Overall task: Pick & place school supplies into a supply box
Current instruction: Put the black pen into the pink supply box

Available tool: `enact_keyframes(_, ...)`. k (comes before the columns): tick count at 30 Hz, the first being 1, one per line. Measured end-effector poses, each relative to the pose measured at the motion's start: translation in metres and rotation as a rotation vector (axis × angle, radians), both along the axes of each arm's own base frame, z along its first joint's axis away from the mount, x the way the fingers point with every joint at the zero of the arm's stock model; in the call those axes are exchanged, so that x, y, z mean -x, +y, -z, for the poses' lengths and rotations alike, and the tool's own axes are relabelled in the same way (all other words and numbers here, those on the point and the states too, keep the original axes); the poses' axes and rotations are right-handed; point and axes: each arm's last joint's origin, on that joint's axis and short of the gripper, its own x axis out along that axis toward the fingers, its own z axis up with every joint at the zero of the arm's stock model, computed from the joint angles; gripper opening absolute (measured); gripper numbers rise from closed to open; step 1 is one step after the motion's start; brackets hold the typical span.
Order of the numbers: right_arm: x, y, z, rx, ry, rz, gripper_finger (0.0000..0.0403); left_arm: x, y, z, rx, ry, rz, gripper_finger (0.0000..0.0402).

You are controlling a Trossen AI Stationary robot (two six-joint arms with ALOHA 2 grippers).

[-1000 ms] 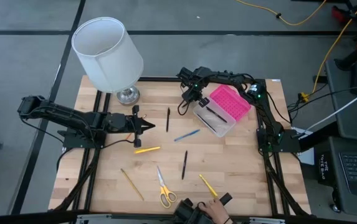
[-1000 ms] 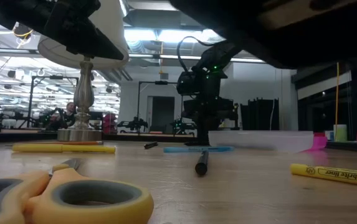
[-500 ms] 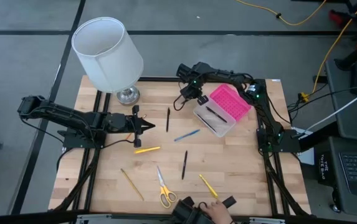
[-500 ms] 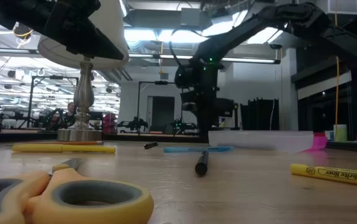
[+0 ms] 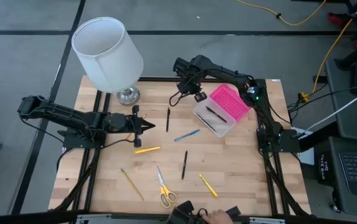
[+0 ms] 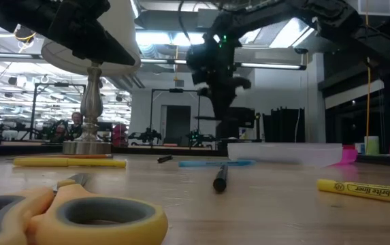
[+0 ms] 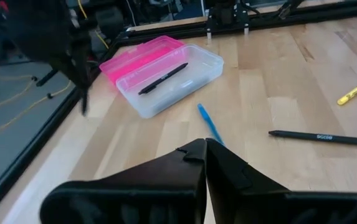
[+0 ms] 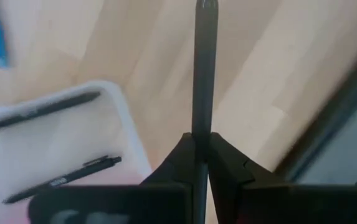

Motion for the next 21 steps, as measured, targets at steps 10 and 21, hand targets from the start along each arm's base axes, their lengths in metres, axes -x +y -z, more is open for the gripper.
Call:
enact_keyframes(10,0.014,0.008,-0.043,-0.121,-0.093,0.128,0.0026,0.000,0.000,0.000,0.028,-0.007,-0.010,0.0004)
enact_keyframes(21,0.041,-0.012,-0.070,-0.215,-0.206,0.249,0.0026,0.000,0.001,-0.001,0.018,-0.014,-0.037,0.0004)
